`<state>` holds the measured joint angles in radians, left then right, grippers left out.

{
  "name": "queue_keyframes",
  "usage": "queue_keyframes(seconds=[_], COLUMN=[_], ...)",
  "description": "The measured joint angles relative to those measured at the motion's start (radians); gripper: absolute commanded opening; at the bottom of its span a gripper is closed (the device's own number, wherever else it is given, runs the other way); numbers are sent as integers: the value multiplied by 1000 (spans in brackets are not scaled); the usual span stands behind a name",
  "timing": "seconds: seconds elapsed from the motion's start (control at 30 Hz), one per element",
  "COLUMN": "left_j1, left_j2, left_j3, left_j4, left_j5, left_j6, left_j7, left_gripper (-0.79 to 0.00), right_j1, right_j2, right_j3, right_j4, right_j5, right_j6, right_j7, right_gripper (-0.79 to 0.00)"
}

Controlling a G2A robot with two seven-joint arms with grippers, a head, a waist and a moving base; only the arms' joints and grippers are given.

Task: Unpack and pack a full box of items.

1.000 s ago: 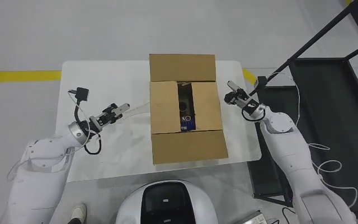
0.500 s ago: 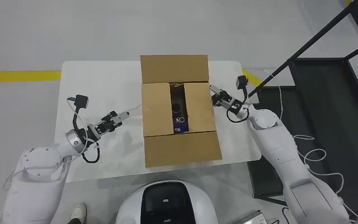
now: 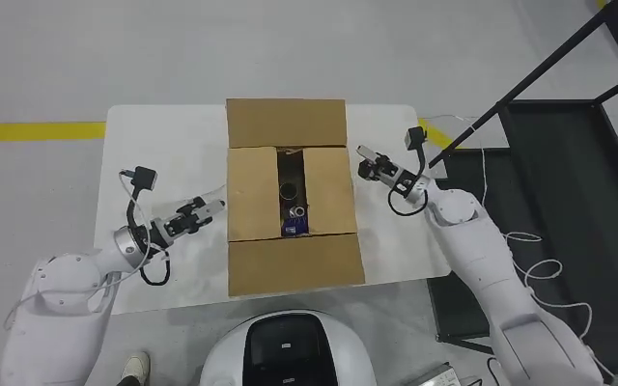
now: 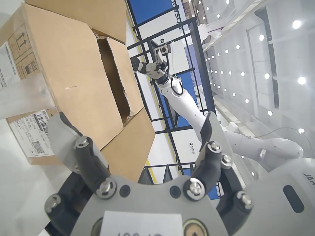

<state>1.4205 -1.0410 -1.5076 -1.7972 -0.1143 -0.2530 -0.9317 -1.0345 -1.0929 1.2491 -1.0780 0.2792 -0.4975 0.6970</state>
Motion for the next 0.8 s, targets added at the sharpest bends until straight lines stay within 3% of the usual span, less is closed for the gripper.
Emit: queue_keyframes(seconds=[0.23,0.4,0.6,0.8], left_j1=[-89,-202,-301,-315], left_j2=[11,19,27,32], left_j3=[34,57,74,60], left_j4=[70,198,319,353], left_j5=[-20,-102,-148,-202], left_j6=[-19,-67,-108,-120], left_j7=[-194,-389,-524,-498], left_gripper=[0,0,0,0], right_j1=[-219,-324,-319,-296], right_j2=[47,53,39,31], right_j3=[147,141,61,32], right_j4=[-360,-557,-611,-592], right_j5=[16,9,-5,22], right_j6=[164,297,370,386], right_j7=[99,129,51,28], right_gripper=[0,0,0,0])
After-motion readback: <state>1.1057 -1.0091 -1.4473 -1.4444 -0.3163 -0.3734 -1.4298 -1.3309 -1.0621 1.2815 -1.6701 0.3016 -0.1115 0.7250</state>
